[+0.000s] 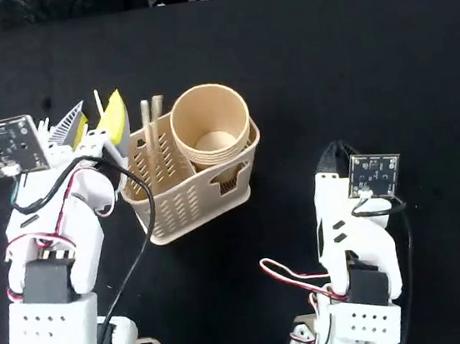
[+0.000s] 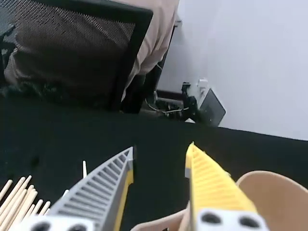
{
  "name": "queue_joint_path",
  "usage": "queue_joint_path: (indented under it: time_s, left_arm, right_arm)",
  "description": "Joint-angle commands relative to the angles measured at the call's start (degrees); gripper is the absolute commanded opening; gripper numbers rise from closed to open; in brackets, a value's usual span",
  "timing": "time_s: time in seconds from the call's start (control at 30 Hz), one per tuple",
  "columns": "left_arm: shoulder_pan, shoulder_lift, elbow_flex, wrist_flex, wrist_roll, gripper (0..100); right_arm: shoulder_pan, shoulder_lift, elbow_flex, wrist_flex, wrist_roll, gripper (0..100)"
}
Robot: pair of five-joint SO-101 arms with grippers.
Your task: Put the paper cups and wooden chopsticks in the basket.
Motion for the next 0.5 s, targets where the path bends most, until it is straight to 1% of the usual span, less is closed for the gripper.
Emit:
queue_joint_path:
  time_s: [0.0,0.07,0.17,0.23,0.33,0.4,0.47]
  left_arm:
    - [-0.22,-0.62,-1.01,0.79,0.09,19]
    - [-0.4,-0.62,-2.77,3.52,-1.58,19]
    - [-4.62,-0.62,-7.25,10.46,-6.59,19]
    - [-10.24,0.0,-10.24,15.3,-10.37,19]
    - [-20.7,0.18,-12.18,21.71,-18.73,19]
    - [-27.03,1.93,-11.21,22.86,-23.03,20]
    - [-30.99,6.07,-9.71,23.12,-27.78,22]
  right_arm:
    - [-1.05,-2.59,-0.31,0.09,0.62,1.3]
    - [-1.05,-2.59,-0.31,0.09,0.62,1.3]
    - [-1.05,-2.59,-0.31,0.09,0.62,1.3]
    - [-1.05,-2.59,-0.31,0.09,0.62,1.3]
    - [-1.05,-2.59,-0.31,0.09,0.62,1.3]
    - [-1.05,-2.59,-0.31,0.09,0.62,1.3]
    - [-1.05,-2.59,-0.31,0.09,0.62,1.3]
